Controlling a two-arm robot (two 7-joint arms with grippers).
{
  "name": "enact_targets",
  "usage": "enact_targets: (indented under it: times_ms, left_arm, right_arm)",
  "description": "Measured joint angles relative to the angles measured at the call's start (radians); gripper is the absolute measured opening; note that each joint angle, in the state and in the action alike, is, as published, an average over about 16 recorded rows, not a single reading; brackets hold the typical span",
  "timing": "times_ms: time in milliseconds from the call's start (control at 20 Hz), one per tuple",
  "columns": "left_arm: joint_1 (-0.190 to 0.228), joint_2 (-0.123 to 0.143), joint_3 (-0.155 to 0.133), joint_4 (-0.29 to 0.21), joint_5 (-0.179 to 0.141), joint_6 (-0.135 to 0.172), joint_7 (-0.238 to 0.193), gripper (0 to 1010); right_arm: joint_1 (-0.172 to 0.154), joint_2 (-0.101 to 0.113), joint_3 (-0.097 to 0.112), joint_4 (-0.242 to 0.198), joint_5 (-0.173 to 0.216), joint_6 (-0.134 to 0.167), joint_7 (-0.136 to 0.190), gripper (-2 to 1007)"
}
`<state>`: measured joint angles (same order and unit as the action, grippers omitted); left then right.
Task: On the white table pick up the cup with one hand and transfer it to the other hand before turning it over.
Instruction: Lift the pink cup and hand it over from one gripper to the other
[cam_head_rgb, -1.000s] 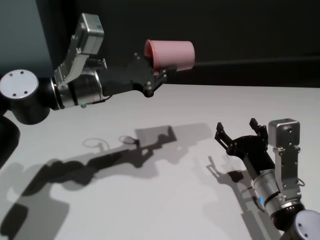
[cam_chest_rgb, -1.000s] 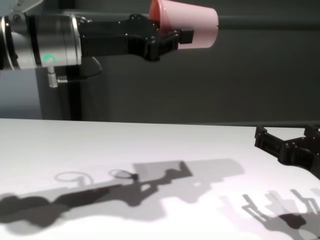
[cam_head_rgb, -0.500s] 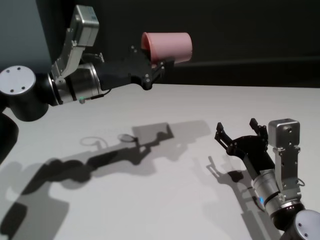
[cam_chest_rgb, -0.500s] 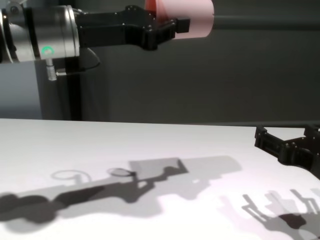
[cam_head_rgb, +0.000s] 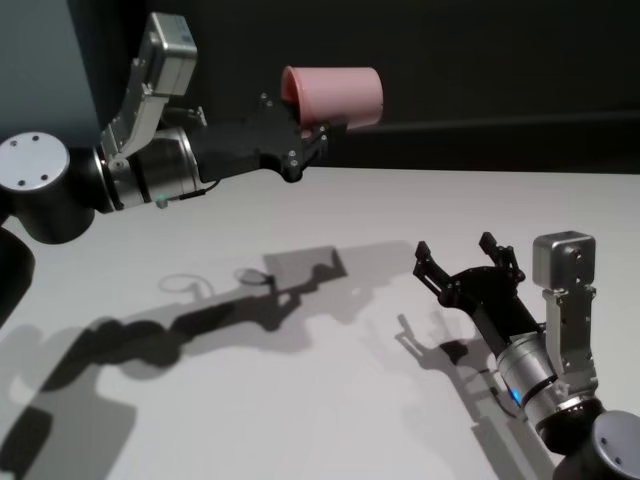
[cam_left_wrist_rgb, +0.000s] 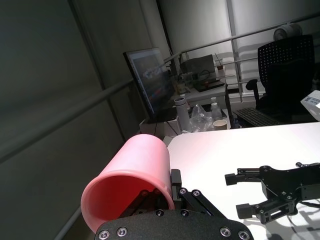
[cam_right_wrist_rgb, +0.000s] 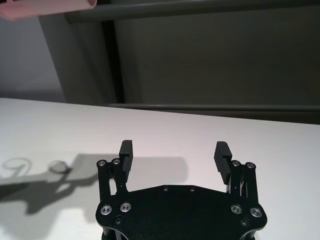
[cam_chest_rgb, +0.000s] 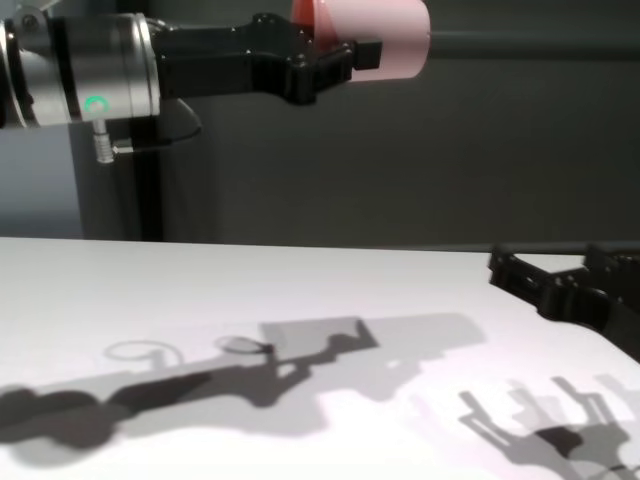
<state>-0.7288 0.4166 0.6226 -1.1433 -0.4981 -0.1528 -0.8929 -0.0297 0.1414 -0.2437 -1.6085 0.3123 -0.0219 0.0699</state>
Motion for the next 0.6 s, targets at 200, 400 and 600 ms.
enact_targets:
  times_ms: [200,400,600]
  left_arm:
    - [0.0,0.0,0.001,0.0,0.002,-0.001,-0.001,40]
    - [0.0,0.0,0.001,0.0,0.003,-0.002,-0.002,40]
    - [0.0,0.001,0.002,0.0,0.004,-0.003,-0.002,40]
  right_arm:
    - [0.034,-0.01,0.008,0.04,0.115,0.027,0.105,1002]
    - [0.071,-0.019,0.017,0.086,0.241,0.054,0.218,1002]
    - [0.103,-0.022,0.02,0.133,0.344,0.07,0.309,1002]
